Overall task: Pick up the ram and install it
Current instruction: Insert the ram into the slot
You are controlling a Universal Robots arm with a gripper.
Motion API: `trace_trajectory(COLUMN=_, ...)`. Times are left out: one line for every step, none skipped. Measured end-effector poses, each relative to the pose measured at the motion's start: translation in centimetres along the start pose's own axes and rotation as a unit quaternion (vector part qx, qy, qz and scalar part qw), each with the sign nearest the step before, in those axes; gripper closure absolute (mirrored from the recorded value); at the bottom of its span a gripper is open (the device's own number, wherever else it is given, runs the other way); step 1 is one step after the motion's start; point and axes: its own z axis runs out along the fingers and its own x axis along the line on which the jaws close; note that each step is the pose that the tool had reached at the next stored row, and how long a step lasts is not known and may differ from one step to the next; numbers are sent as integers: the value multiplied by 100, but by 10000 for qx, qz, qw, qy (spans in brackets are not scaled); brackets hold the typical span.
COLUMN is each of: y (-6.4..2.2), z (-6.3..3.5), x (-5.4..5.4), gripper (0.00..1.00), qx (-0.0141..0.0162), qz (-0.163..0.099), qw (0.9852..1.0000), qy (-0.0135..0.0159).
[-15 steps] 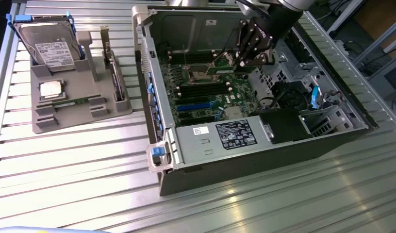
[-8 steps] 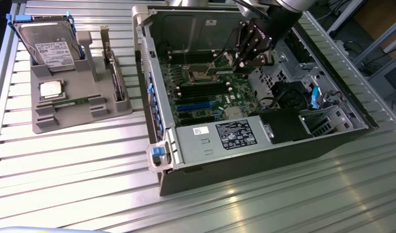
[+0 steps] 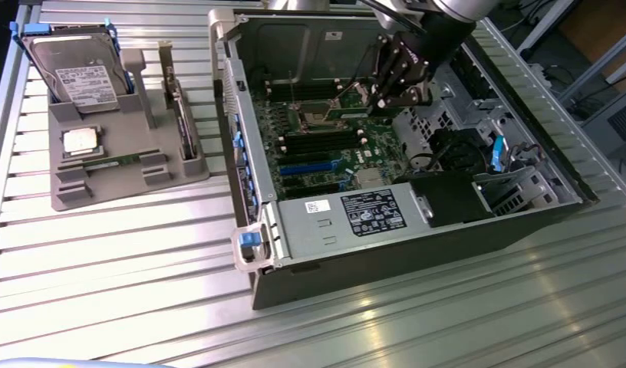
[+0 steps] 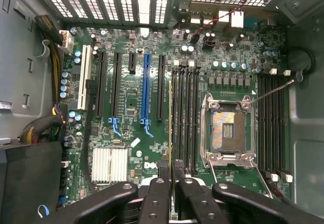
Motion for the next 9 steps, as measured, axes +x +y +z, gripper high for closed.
trace_trajectory(y=0, z=2, x=0, gripper=86, qx=0, qz=0, qw=10000, qy=0)
trace_trajectory(y=-1, z=4, x=0, gripper=86, qx=0, qz=0, qw=10000, qy=0)
trace_trajectory(y=-1, z=7, x=0, gripper=86, qx=0, qz=0, qw=10000, qy=0)
trace_trajectory(y=-2, z=10, x=1, gripper=86, qx=0, qz=0, qw=10000, qy=0)
trace_trajectory(y=-2, z=14, x=1, gripper=86, qx=0, qz=0, qw=10000, qy=0)
trace_trajectory(y=-3, z=18, x=1, gripper=86, qx=0, qz=0, qw=10000, qy=0)
trace_trajectory(y=-4, z=23, x=2, gripper=86, qx=0, qz=0, qw=10000, qy=0)
trace_trajectory(y=-5, z=27, x=2, gripper=86, qx=0, qz=0, qw=10000, qy=0)
trace_trajectory(y=-5, z=29, x=2, gripper=86, qx=0, qz=0, qw=10000, qy=0)
